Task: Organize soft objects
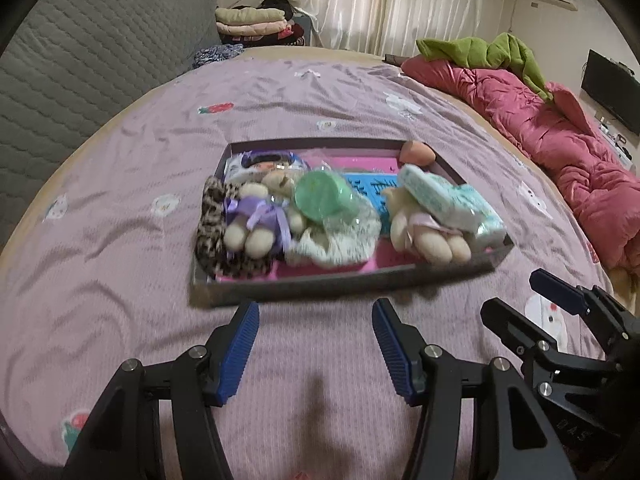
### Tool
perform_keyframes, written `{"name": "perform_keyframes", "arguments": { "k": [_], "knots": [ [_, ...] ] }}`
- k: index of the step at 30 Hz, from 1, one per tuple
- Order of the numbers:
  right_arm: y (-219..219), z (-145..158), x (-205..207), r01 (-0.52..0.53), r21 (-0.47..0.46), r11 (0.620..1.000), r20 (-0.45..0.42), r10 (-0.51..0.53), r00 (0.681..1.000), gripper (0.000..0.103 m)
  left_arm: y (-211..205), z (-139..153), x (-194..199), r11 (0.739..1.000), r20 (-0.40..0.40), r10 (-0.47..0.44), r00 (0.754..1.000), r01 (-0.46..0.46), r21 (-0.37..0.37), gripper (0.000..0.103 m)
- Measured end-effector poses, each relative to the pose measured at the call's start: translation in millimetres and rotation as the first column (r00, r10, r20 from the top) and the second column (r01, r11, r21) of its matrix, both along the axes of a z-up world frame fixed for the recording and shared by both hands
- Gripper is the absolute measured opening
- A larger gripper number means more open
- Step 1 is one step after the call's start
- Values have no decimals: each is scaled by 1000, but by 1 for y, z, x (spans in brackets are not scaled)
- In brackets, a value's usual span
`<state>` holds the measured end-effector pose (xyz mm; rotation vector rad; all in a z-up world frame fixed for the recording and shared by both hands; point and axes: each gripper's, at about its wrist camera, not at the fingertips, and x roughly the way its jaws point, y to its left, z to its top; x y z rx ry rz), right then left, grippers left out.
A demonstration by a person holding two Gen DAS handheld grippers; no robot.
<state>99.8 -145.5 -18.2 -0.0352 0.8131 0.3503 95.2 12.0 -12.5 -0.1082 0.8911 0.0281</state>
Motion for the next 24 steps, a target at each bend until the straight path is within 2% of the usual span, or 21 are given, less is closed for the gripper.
{"name": "perform_keyframes", "arguments": {
  "k": [6, 24],
  "knots": [
    [-5, -1, -20, 14, 14, 1000, -22, -14, 1000, 75, -5, -2, -20, 1000, -27, 11, 1000, -11, -18, 59],
    [-1, 10, -59, -40, -45, 998, 38, 41, 998, 75, -5, 3, -58, 999, -38, 43, 998, -43, -18, 59]
  ]
}}
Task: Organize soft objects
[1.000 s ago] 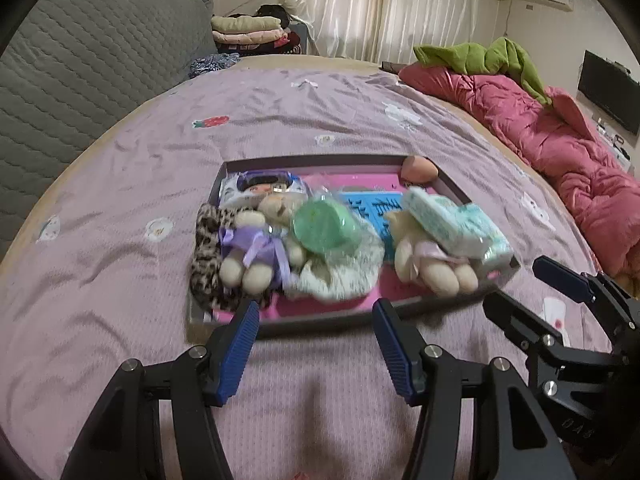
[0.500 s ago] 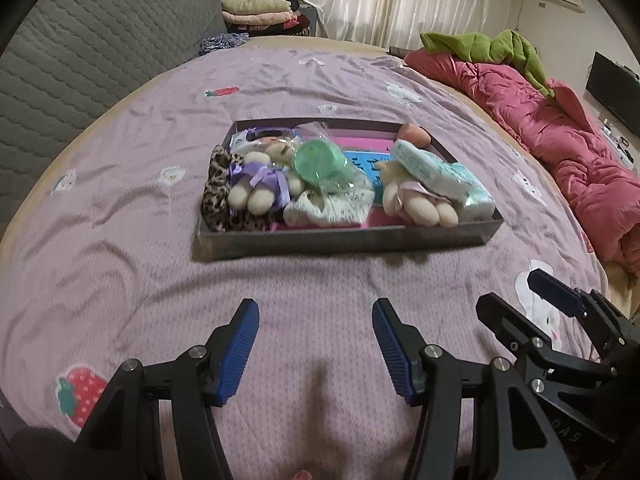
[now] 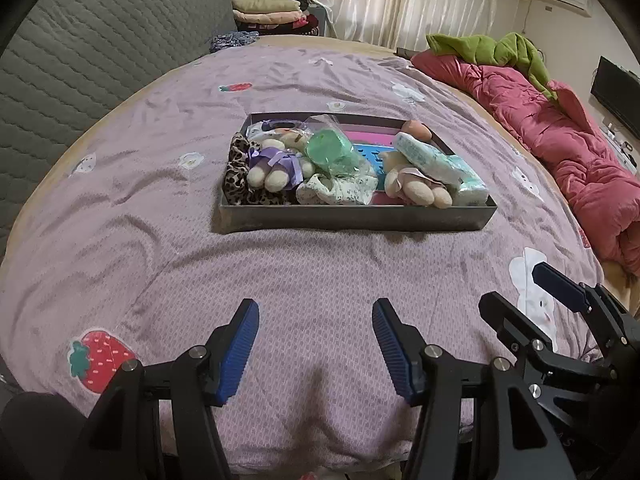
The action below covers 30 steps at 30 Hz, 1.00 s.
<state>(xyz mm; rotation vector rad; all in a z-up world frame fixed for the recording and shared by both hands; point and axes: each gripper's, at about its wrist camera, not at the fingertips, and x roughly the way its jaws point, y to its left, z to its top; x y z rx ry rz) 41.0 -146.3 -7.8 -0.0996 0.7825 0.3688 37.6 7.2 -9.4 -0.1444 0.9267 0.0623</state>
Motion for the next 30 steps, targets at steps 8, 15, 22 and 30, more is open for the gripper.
{"name": "perform_keyframes", "arguments": {
  "k": [8, 15, 22, 30],
  "knots": [
    [5, 0, -6, -22, -10, 1000, -5, 22, 1000, 75, -2, 0, -7, 1000, -14, 1, 1000, -1, 3, 59],
    [7, -1, -8, -27, -13, 1000, -3, 27, 1000, 75, -1, -1, -8, 1000, -20, 4, 1000, -3, 6, 59],
    [6, -2, -8, -20, -8, 1000, -6, 20, 1000, 75, -1, -3, -7, 1000, -28, 5, 1000, -5, 8, 59],
    [5, -4, -7, -13, -4, 1000, -14, 13, 1000, 75, -2, -5, -7, 1000, -38, 6, 999, -5, 11, 59]
  ]
}}
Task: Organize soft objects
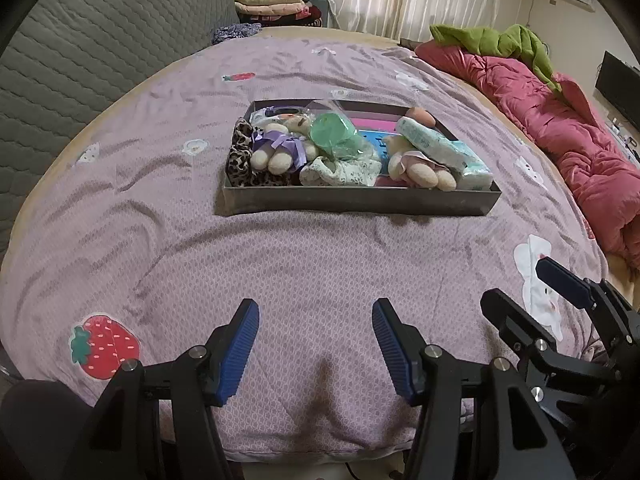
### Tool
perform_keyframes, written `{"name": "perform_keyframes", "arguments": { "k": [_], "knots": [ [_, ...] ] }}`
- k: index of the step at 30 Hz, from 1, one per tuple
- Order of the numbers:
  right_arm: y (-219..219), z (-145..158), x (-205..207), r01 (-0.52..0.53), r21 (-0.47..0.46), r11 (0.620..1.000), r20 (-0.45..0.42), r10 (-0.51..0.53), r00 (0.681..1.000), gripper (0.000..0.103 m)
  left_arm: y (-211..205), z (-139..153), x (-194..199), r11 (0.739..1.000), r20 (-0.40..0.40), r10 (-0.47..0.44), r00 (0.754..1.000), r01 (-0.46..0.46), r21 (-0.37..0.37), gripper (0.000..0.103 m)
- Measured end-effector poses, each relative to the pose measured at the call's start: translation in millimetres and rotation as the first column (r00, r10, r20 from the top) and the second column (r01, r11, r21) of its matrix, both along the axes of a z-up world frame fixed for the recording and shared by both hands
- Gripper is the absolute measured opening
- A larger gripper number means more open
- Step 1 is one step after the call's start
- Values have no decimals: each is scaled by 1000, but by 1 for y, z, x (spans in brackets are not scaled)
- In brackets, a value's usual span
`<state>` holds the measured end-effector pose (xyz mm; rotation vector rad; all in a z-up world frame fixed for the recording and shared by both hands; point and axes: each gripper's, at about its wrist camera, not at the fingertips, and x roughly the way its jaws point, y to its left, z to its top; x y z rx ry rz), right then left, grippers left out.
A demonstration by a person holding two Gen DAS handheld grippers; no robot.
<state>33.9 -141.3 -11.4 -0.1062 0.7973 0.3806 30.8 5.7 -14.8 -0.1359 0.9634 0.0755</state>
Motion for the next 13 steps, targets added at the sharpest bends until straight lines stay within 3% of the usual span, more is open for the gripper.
{"name": "perform_keyframes", "arguments": {
  "k": [13],
  "knots": [
    [-6, -2, 7, 22, 23, 999, -19, -22, 1000, 75, -1, -6, 2, 1000, -16, 1, 1000, -1, 6, 59]
  ]
}}
